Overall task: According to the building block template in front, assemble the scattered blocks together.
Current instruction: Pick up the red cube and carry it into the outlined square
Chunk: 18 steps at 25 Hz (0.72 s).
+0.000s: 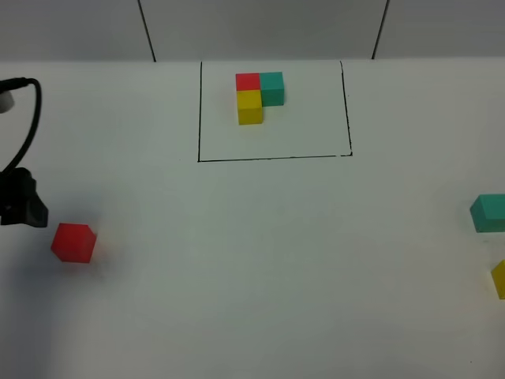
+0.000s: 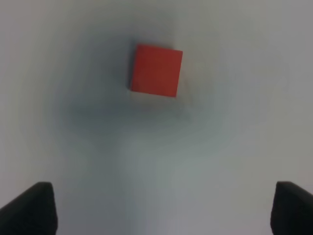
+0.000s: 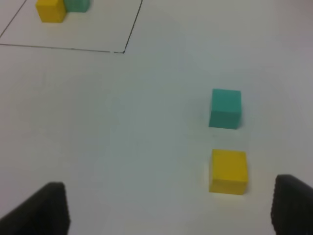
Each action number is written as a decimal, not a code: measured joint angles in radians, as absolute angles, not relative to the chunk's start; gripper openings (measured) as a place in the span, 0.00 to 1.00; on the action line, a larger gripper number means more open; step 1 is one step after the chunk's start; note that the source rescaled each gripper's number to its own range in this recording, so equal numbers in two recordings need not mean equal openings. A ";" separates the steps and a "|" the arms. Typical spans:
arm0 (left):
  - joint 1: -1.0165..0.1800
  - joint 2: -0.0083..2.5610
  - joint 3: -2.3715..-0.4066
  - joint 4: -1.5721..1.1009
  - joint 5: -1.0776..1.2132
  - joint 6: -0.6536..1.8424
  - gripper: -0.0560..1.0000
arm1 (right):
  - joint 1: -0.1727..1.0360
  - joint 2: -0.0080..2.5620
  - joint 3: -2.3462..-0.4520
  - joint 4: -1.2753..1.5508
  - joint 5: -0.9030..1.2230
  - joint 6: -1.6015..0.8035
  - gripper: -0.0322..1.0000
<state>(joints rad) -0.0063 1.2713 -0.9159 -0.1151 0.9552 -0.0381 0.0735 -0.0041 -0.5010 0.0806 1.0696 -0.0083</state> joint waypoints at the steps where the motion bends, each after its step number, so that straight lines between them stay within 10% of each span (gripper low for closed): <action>1: -0.008 1.323 -0.927 -0.115 0.950 -0.028 0.94 | 0.073 -0.004 -0.501 0.081 1.070 -0.008 0.71; 18: -0.124 1.719 -0.940 -0.016 0.722 -0.083 0.92 | 0.073 -0.004 -0.501 0.081 1.070 -0.008 0.71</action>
<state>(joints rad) -0.1243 1.7186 -0.9397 -0.0157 0.7222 -0.0831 0.0735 -0.0041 -0.5010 0.0806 1.0696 -0.0083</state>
